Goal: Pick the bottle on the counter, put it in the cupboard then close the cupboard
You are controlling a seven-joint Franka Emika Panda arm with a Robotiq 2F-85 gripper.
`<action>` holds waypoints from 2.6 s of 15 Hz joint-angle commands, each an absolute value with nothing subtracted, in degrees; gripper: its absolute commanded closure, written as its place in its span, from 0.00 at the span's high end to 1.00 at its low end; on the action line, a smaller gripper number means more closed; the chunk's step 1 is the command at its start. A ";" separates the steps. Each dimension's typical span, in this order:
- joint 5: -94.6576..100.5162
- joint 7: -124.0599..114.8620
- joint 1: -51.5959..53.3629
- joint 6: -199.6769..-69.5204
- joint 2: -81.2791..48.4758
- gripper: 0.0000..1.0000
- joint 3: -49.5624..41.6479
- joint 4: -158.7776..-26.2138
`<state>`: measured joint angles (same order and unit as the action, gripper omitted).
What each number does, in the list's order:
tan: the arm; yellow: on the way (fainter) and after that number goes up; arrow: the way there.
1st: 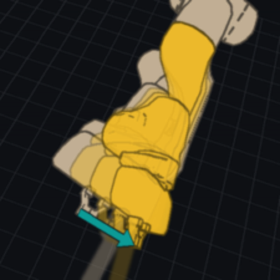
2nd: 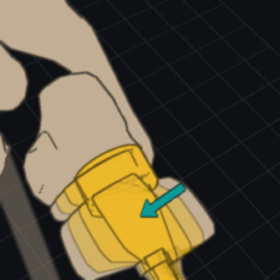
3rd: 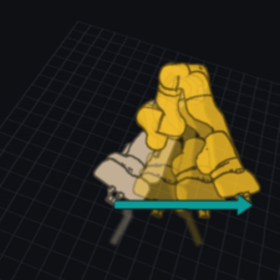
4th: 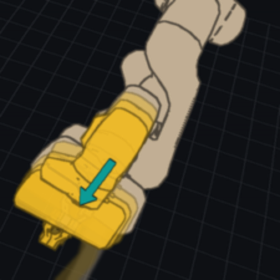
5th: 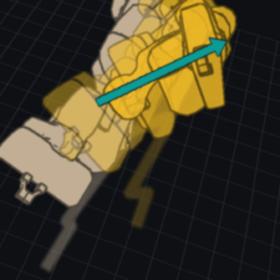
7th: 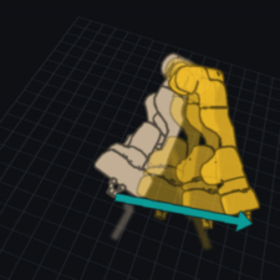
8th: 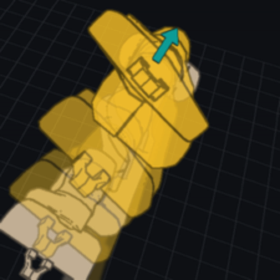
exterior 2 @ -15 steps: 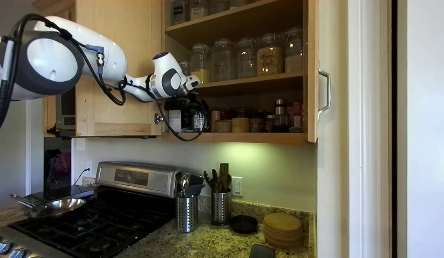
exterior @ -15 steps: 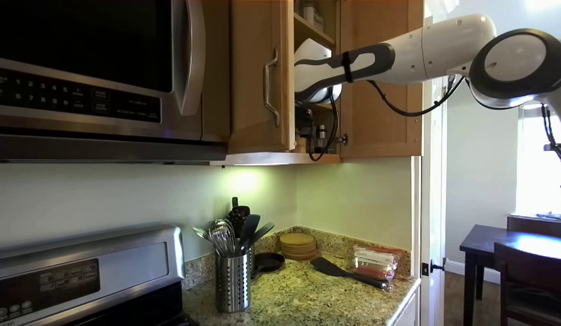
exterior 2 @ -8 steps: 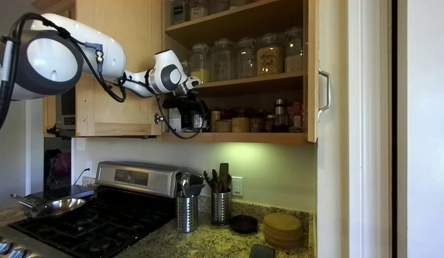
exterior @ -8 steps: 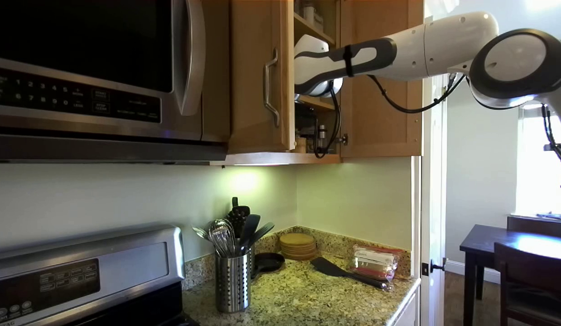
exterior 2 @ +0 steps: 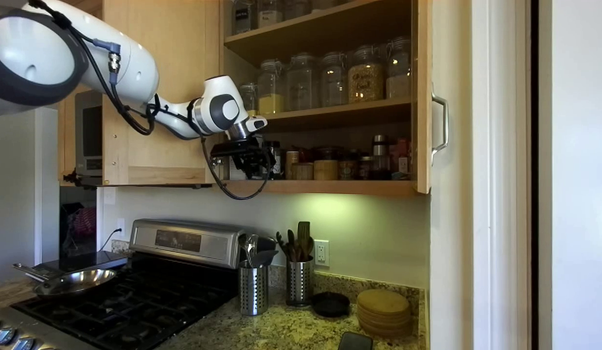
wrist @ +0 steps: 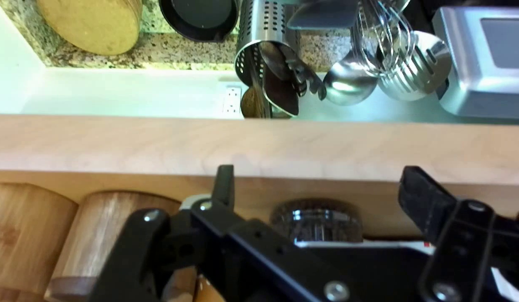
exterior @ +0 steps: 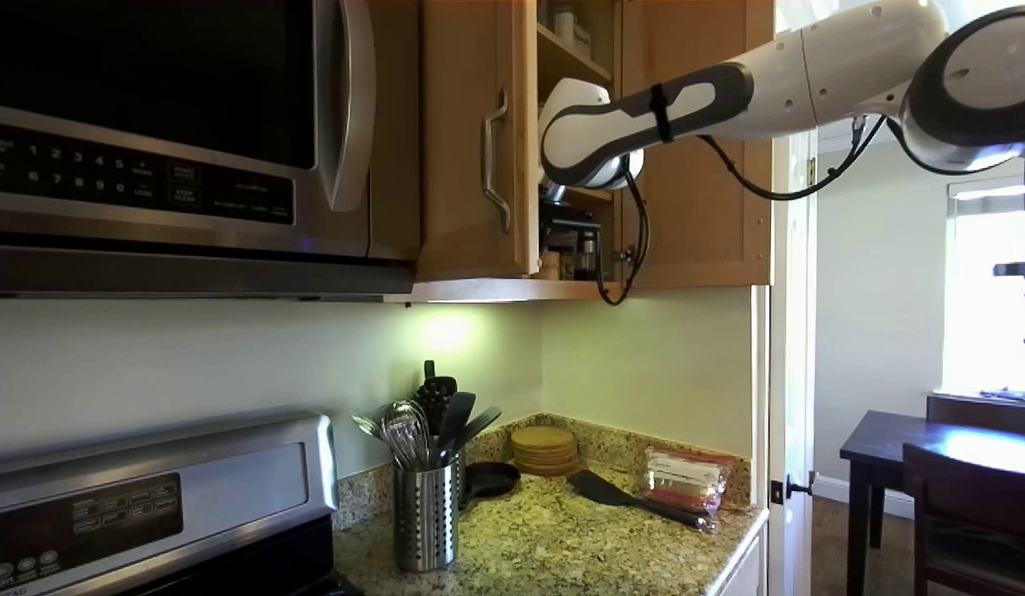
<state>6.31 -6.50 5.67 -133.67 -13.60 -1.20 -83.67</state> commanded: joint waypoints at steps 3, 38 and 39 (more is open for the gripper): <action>9.45 -7.55 4.89 -137.16 -1.35 1.00 -0.77 -102.15; -10.00 20.39 5.96 -129.49 26.28 1.00 -4.33 -140.93; -10.34 21.21 6.26 -128.81 27.89 1.00 -4.35 -141.05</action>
<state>-7.90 17.33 5.11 -131.33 20.99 -3.22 -138.19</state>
